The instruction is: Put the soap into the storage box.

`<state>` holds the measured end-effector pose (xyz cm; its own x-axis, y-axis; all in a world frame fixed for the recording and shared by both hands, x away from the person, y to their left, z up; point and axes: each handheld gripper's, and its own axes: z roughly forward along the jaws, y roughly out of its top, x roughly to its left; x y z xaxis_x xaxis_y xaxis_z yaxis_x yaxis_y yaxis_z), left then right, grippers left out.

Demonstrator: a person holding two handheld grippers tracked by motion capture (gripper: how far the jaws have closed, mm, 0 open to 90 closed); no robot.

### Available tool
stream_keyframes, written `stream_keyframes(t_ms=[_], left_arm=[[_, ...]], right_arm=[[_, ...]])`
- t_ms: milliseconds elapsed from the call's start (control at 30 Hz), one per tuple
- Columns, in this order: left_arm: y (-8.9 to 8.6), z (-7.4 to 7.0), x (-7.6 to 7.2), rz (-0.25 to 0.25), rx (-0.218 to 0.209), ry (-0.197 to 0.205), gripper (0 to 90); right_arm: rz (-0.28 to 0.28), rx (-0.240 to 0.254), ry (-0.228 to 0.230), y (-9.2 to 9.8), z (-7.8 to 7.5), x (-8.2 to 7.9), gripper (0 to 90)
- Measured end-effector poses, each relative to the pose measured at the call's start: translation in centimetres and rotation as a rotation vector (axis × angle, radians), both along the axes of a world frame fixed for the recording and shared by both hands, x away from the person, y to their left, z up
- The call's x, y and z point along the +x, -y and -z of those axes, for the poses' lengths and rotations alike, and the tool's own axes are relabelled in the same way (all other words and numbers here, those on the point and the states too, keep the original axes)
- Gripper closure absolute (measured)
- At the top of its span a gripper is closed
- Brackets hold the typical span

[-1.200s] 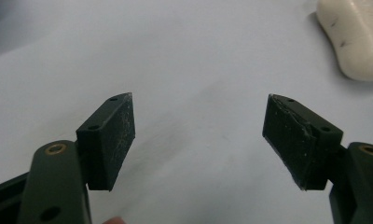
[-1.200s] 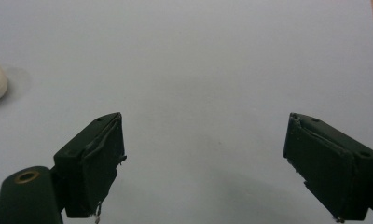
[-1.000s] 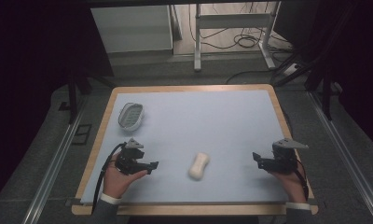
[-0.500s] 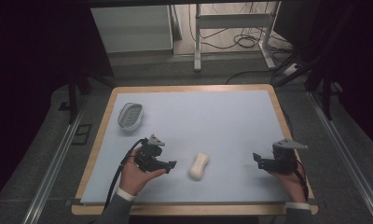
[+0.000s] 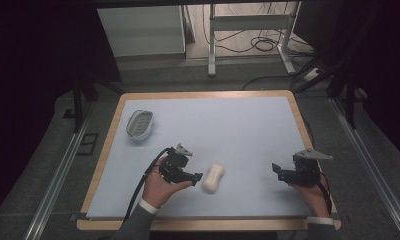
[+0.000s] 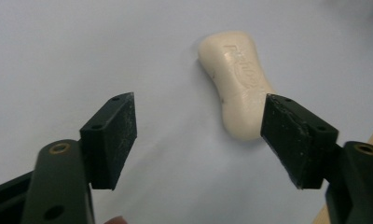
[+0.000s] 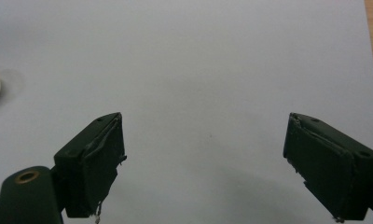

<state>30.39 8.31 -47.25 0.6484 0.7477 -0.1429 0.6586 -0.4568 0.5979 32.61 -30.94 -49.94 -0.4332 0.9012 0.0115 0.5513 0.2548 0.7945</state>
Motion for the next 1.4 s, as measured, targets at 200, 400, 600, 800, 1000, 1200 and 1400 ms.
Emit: stream_keyframes(t_ms=[200, 400, 600, 800, 1000, 1200, 1400], left_arm=[[1.2, 0.2, 0.1, 0.021, 0.006, -0.008, 27.7], [2.7, 0.3, 0.3, 0.041, 0.010, -0.016, 26.9], [4.9, 1.1, 0.8, 0.062, 0.022, -0.042, 27.1], [6.6, 2.0, 1.4, 0.068, 0.041, -0.074, 27.4], [7.0, 2.8, 1.9, 0.048, 0.063, -0.083, 27.6], [7.3, 3.5, 2.2, 0.016, 0.097, -0.088, 28.7], [7.7, 3.9, 2.5, -0.002, 0.126, -0.096, 32.1]], right_arm=[[0.014, 0.001, 0.003, 0.1, 0.0, 0.0, 12.3], [0.034, -0.012, -0.010, 0.1, 0.2, 0.1, 12.3], [0.034, 0.004, -0.004, 0.2, 0.1, 0.1, 12.3], [0.040, 0.000, 0.001, 0.2, 0.1, 0.1, 12.3], [0.045, -0.007, 0.000, 0.1, 0.2, 0.1, 12.3], [0.072, -0.010, -0.002, 0.2, 0.2, 0.1, 12.3], [0.080, -0.014, 0.000, 0.3, 0.2, 0.1, 12.3]])
